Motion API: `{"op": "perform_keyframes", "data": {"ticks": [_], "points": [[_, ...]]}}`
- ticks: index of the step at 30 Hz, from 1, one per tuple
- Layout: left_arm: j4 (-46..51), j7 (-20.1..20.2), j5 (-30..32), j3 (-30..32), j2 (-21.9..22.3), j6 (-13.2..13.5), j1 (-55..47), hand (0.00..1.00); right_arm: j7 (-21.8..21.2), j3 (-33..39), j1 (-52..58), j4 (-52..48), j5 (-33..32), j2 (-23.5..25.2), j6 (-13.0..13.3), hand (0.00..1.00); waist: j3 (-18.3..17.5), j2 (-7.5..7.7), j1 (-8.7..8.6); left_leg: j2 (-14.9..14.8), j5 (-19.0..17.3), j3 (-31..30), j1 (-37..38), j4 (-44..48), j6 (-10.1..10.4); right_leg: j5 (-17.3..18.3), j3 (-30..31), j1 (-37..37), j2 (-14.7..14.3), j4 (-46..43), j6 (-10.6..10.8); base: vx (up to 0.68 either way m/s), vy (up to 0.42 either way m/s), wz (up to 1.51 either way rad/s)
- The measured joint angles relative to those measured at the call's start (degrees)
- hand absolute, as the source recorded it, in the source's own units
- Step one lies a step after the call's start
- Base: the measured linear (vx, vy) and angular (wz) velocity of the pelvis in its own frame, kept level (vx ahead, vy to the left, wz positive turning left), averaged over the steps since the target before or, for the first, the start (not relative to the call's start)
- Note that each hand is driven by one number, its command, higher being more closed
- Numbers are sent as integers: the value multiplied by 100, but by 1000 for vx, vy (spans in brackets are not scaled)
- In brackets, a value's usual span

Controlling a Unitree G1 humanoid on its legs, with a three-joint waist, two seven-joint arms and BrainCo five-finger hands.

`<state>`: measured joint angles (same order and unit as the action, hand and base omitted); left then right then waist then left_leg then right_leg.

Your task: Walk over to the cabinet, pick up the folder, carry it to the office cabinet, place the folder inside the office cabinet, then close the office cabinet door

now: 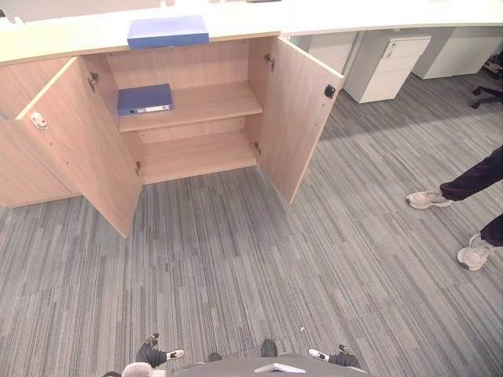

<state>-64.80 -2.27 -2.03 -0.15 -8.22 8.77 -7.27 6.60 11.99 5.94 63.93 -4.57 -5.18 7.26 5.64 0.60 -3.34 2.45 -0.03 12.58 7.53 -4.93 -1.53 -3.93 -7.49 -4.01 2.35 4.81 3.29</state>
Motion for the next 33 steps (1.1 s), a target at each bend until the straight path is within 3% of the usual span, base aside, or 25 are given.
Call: {"op": "perform_keyframes", "data": {"ticks": [23,33], "points": [[0,-5,-5,2,-20,14,5,0,18,-6,-54,63,49,-3,-14,0,-3,30,-18,24,-118,8,-36,2,14,-22,-202,8,43,15,-5,11,-1,1],[19,-14,-12,4,-95,14,101,0,27,-57,-333,31,51,11,-24,0,32,165,53,35,-251,260,-291,1,-52,44,37,359,54,9,75,-55,-18,-12]]}}
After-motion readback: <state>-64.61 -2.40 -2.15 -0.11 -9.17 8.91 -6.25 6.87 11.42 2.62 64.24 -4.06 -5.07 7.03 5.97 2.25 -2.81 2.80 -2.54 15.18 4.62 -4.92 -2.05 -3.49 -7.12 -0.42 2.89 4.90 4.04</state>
